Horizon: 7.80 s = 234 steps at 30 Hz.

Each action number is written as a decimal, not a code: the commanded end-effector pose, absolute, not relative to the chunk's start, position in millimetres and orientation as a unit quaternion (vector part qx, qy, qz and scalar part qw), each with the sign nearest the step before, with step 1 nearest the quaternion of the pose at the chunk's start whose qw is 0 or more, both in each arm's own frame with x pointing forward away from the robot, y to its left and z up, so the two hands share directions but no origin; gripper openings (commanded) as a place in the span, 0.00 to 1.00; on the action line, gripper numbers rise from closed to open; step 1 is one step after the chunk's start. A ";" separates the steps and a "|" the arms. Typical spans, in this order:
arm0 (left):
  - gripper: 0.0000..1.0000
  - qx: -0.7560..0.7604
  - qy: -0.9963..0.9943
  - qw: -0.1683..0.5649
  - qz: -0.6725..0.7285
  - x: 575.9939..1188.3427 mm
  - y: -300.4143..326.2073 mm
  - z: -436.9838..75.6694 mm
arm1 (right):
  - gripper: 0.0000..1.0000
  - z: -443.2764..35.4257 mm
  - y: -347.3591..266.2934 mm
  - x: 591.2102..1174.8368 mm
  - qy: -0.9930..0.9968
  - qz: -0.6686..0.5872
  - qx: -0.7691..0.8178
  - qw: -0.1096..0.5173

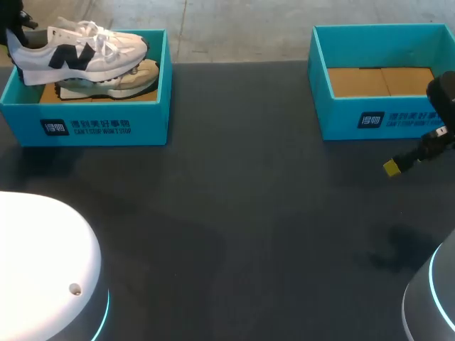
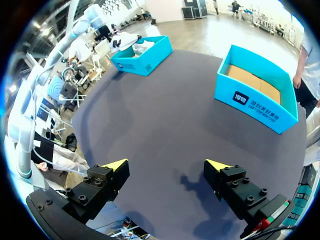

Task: Take the shoe out of the shoebox, open the shoe tongue, remove and reinsert the insole, then place the shoe into the shoebox

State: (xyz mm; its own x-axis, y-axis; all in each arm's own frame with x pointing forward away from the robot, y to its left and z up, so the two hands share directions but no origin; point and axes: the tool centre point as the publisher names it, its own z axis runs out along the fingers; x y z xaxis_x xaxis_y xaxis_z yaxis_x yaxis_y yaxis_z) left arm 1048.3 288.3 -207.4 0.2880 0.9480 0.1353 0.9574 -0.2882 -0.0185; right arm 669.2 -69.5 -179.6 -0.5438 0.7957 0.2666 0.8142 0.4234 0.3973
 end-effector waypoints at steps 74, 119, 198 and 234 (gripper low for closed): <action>0.00 -0.850 -0.513 0.120 -0.004 919.9 132.3 -175.4 | 1.00 -180.8 -68.7 669.1 -0.843 -0.246 -0.478 0.018; 0.00 -0.860 -0.496 0.111 0.041 878.9 89.2 -193.9 | 1.00 -180.8 -68.7 669.1 -0.843 -0.246 -0.478 0.018; 0.00 -0.839 -0.535 0.096 -0.011 805.1 -12.9 -214.6 | 1.00 -180.8 -68.7 669.1 -0.843 -0.246 -0.478 0.018; 0.00 -0.854 -0.515 0.066 -0.026 765.6 -48.8 -267.0 | 1.00 -180.8 -68.7 669.1 -0.843 -0.246 -0.478 0.018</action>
